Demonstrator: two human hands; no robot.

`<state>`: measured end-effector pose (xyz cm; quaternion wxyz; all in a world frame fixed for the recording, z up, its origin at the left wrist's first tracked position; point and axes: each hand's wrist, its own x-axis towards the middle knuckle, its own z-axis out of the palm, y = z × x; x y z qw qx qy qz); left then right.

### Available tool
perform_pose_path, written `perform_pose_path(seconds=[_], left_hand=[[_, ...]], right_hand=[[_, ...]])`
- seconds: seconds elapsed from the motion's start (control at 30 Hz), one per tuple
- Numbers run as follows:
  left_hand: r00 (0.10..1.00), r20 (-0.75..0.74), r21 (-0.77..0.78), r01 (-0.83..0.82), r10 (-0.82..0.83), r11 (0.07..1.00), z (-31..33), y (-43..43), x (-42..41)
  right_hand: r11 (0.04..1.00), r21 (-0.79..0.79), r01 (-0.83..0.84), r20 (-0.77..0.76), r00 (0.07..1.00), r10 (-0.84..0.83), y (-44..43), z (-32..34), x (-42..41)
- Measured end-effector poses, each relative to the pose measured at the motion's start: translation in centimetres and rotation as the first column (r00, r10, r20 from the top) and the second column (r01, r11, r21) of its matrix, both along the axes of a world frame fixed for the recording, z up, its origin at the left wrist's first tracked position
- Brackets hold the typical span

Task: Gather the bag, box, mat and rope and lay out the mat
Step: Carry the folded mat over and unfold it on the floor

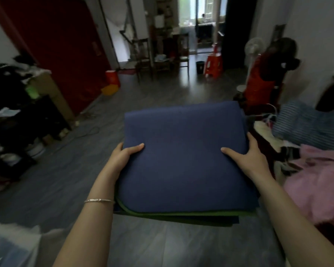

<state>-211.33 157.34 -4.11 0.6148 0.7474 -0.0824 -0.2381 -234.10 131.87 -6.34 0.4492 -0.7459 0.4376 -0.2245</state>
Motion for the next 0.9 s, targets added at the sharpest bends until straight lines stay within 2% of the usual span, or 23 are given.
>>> perform_pose_path(seconds=[0.17,0.4,0.9], left_hand=[[0.993,0.003,-0.010,-0.117,0.117,0.993,1.1,-0.5,8.5],[0.963,-0.060,-0.033,-0.263,0.261,0.964,-2.0,1.6,20.2],[0.889,-0.061,-0.019,-0.456,0.454,0.890,-3.3,6.7,51.2]], right_hand=[[0.994,-0.003,-0.111,0.002,0.994,0.111,-2.8,0.4,11.7],[0.964,-0.020,-0.264,-0.012,0.964,0.264,-3.6,-0.5,28.0],[0.909,-0.017,-0.416,-0.050,0.909,0.414,-1.4,-1.9,64.9]])
